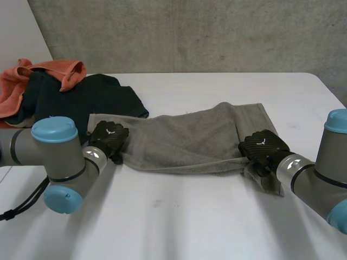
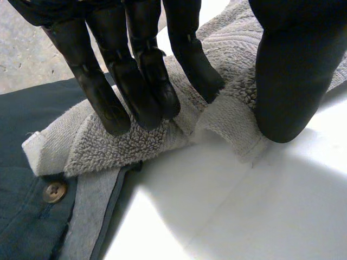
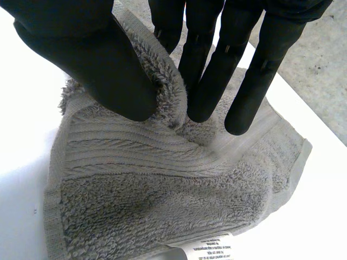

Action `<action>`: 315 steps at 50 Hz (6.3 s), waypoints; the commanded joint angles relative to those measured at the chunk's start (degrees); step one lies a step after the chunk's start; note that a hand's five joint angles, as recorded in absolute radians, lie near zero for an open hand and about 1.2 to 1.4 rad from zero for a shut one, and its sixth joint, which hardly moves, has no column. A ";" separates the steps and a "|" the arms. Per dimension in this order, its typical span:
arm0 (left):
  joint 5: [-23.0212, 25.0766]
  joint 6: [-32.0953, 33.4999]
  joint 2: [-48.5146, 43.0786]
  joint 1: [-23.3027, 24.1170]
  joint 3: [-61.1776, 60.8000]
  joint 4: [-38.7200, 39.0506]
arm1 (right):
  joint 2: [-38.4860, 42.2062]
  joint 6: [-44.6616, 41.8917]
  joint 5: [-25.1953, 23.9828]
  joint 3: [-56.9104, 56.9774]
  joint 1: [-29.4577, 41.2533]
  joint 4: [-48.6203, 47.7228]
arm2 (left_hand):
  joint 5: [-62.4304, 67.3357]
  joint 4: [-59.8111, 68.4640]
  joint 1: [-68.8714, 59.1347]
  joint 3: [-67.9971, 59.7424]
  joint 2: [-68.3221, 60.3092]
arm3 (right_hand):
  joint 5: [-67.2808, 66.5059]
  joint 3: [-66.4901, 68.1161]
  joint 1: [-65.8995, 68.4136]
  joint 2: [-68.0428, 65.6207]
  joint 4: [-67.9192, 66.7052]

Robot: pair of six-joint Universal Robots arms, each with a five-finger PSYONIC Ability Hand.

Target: Fold the laundry.

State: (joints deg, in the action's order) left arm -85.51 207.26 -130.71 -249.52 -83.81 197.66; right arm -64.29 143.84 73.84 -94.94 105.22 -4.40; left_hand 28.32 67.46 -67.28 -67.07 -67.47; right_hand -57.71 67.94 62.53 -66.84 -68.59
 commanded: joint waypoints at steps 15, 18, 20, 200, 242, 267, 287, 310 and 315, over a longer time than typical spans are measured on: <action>-1.33 -7.74 27.44 0.44 -11.02 0.70 | -9.09 0.48 5.00 4.06 -0.54 4.30 | 41.68 12.54 -12.72 -12.93 -12.53 | -12.29 12.06 17.47 -13.16 -11.41; -0.27 -9.68 25.86 0.70 -12.51 0.97 | -9.01 0.57 5.00 3.62 -0.54 5.28 | 41.68 12.54 -12.72 -12.93 -12.53 | -12.29 12.06 17.47 -13.16 -11.41; 0.34 -9.69 21.23 0.71 -12.69 1.67 | -8.92 0.66 4.65 2.92 -0.54 5.19 | 41.68 12.54 -12.72 -12.93 -12.53 | -12.29 12.06 17.47 -13.16 -11.41; -4.93 -10.30 16.18 6.86 -4.78 -1.05 | 8.84 2.74 -3.00 12.16 -8.10 3.61 | 41.68 12.54 -12.72 -12.93 -12.53 | 28.16 -28.39 -22.98 27.29 29.04; -4.93 -16.98 25.50 6.86 -3.46 -3.60 | 12.45 29.66 2.00 16.81 -11.53 -3.42 | 41.68 12.54 -12.72 -12.93 -12.53 | -12.29 12.06 17.47 -13.16 -11.41; -4.58 -21.72 34.56 5.70 0.65 -18.45 | -7.25 19.95 -5.02 4.08 -12.78 7.86 | 41.68 12.54 -12.72 -12.93 -12.53 | 43.82 -44.05 -38.64 42.95 44.70; -5.54 -25.68 34.73 11.60 13.06 -18.72 | -0.23 55.41 17.82 -2.89 12.54 -18.18 | 41.68 12.54 -12.72 -12.93 -12.53 | 57.71 -57.94 -52.53 56.84 58.59; -8.01 -28.67 40.79 11.25 12.28 -20.74 | 13.50 37.31 20.93 11.80 -7.30 -22.41 | 41.68 12.54 -12.72 -12.93 -12.53 | -12.29 12.06 17.47 -13.15 -11.41; -8.01 -28.41 41.06 9.41 10.69 -20.83 | 8.85 34.59 15.20 11.35 -9.15 -20.48 | 41.68 12.54 -12.72 -12.93 -12.53 | -12.29 12.06 17.47 -13.16 -11.41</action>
State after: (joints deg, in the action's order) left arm -93.51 178.52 -90.17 -238.25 -71.28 176.89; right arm -50.99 180.78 95.70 -83.21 98.26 -26.63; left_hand 56.70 68.79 -64.59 -68.72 -68.98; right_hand -54.19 67.90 65.07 -67.65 -68.38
